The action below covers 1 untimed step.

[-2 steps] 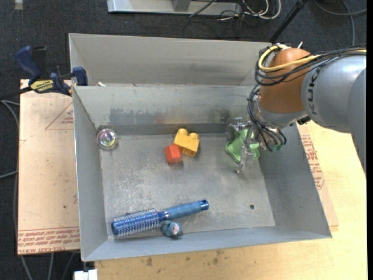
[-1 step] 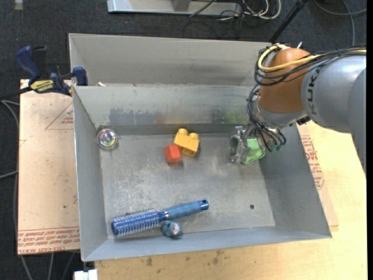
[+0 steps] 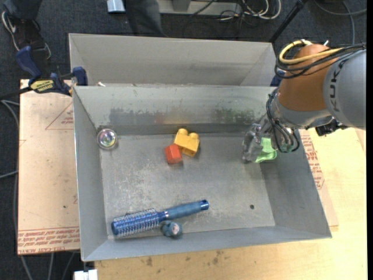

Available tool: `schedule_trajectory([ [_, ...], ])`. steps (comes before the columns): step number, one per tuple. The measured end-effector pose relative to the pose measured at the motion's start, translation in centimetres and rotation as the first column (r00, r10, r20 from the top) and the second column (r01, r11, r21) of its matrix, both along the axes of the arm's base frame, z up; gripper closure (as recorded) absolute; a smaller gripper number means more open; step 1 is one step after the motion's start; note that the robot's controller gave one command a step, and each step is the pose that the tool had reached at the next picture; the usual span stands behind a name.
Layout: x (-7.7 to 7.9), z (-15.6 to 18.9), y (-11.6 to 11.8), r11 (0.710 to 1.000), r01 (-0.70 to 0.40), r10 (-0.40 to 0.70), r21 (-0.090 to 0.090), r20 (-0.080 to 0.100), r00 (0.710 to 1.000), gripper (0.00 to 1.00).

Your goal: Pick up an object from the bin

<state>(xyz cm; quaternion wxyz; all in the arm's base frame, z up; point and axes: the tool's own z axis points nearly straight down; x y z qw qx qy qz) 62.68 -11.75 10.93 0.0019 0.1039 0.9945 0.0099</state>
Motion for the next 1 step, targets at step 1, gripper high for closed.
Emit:
schedule_trajectory([
  [1, -0.25, -0.24, -1.1, 1.0, 0.006, -0.006, -0.018, -0.003, 1.0, 0.0],
])
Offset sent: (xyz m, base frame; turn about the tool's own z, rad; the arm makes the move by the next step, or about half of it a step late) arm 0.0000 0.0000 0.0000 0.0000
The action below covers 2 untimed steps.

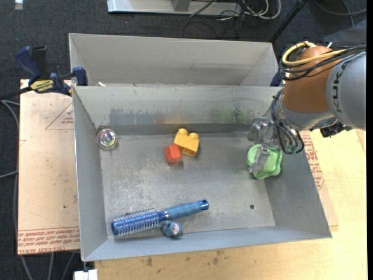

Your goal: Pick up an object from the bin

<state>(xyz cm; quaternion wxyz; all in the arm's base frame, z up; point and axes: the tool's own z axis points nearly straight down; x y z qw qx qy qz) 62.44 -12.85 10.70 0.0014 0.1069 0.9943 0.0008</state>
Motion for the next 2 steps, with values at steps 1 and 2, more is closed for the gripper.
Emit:
schedule_trajectory([
  [1, -1.74, -0.9, -1.99, 0.915, -0.403, 0.403, -0.001, -0.002, 0.915, 0.0],
  [2, -1.69, -0.89, -1.81, 0.915, -0.403, 0.403, 0.001, 0.0, 0.915, 1.0],
])
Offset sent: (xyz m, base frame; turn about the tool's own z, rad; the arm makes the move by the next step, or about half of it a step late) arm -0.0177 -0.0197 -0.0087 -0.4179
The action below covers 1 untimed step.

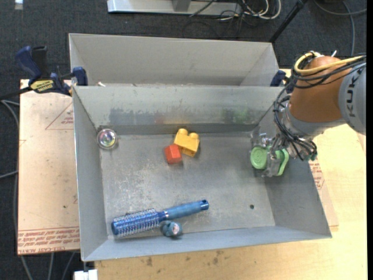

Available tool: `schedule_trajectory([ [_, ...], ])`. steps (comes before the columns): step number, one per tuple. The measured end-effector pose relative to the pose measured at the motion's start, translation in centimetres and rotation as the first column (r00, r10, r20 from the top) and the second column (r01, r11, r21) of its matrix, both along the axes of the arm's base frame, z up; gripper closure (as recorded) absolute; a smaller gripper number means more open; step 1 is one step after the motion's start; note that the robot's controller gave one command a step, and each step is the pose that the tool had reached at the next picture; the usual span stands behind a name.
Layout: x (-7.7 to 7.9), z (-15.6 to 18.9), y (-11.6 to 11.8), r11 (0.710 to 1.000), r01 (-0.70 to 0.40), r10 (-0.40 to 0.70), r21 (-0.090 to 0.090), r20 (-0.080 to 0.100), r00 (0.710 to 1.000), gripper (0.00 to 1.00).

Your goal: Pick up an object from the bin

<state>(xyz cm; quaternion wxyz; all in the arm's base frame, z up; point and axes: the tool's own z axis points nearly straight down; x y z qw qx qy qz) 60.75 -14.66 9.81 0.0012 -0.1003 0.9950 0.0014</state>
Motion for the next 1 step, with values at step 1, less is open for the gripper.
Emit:
schedule_trajectory([
  [1, 0.86, 15.0, 2.3, 1.0, 0.001, -0.001, -0.004, 0.011, 1.0, 1.0],
])
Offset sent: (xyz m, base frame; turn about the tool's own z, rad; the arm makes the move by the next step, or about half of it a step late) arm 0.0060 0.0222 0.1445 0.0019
